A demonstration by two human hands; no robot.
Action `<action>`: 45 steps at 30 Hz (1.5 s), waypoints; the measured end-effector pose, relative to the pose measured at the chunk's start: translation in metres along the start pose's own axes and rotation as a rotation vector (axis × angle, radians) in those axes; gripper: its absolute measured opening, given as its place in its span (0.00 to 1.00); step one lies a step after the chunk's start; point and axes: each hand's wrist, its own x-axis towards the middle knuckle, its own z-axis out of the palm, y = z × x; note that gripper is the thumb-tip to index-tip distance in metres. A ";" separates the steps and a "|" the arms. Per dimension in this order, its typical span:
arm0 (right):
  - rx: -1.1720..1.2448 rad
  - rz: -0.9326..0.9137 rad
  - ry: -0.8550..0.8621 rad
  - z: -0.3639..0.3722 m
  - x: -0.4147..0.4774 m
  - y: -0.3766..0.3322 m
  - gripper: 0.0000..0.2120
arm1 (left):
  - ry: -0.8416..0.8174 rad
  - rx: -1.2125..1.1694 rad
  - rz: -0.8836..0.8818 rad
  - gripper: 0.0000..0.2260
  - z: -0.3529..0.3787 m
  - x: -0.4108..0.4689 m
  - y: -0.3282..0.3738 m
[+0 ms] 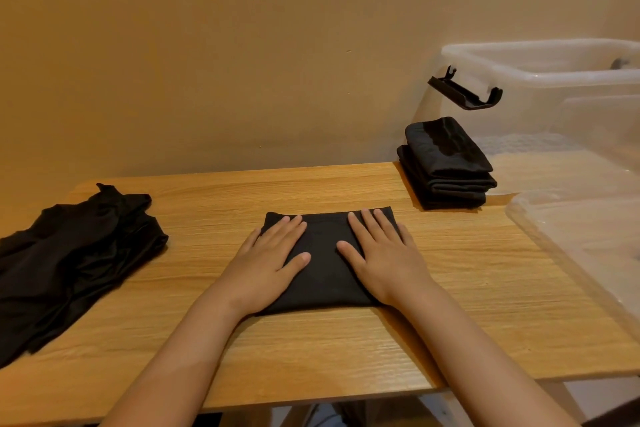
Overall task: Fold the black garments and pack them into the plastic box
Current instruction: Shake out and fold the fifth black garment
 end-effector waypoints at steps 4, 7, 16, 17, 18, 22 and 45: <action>-0.005 0.009 -0.008 0.001 0.000 0.000 0.29 | -0.013 0.008 -0.007 0.26 -0.001 -0.001 0.001; 0.079 0.017 0.031 0.000 0.000 0.002 0.26 | -0.017 -0.025 0.002 0.27 -0.001 0.000 -0.002; 0.205 -0.017 0.251 -0.012 -0.013 0.002 0.25 | 0.028 -0.235 0.084 0.29 -0.004 -0.011 -0.008; 0.198 -0.041 0.274 -0.015 -0.020 -0.001 0.25 | 0.031 -0.248 0.086 0.29 -0.004 -0.015 -0.010; 0.199 -0.071 0.283 -0.016 -0.028 -0.006 0.25 | 0.029 -0.249 0.077 0.28 -0.005 -0.017 -0.012; 0.173 -0.253 0.226 -0.006 -0.061 -0.045 0.33 | 0.034 -0.194 0.032 0.25 -0.009 -0.008 -0.015; 0.150 -0.498 -0.151 -0.019 -0.138 0.044 0.48 | -0.035 -0.233 0.094 0.34 -0.014 -0.140 0.004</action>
